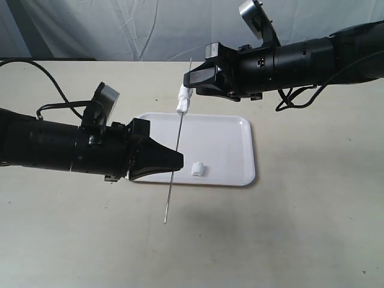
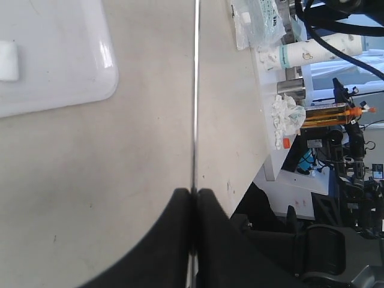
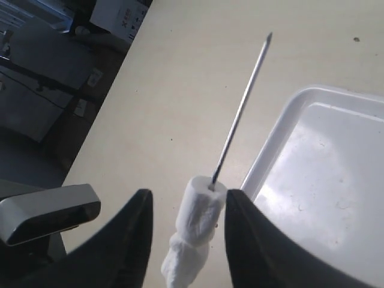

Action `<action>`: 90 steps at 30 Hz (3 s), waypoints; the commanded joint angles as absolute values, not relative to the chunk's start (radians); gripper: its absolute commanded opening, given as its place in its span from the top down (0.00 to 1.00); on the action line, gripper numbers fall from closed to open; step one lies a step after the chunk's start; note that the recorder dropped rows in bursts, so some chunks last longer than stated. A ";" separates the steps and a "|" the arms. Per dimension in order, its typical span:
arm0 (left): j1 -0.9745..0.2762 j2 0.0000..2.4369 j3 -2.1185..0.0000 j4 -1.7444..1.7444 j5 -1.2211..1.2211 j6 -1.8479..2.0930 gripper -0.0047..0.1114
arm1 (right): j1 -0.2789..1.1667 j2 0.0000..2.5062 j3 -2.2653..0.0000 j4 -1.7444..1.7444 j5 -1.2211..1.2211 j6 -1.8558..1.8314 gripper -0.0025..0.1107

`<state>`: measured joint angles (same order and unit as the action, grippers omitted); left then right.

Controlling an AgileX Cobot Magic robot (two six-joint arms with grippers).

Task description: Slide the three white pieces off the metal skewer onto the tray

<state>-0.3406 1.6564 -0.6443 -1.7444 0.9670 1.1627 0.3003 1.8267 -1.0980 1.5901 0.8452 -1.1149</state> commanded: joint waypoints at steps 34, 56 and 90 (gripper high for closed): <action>-0.339 1.651 -0.684 -1.744 0.994 1.120 0.96 | 0.310 1.826 -1.102 1.588 0.834 -1.119 0.66; -0.339 1.651 -0.684 -1.744 1.027 1.128 0.96 | 0.310 1.826 -1.102 1.604 0.726 -1.130 0.97; -0.341 1.592 -0.366 -1.744 0.974 1.264 0.96 | 0.310 2.010 -1.112 1.216 0.684 -0.870 0.95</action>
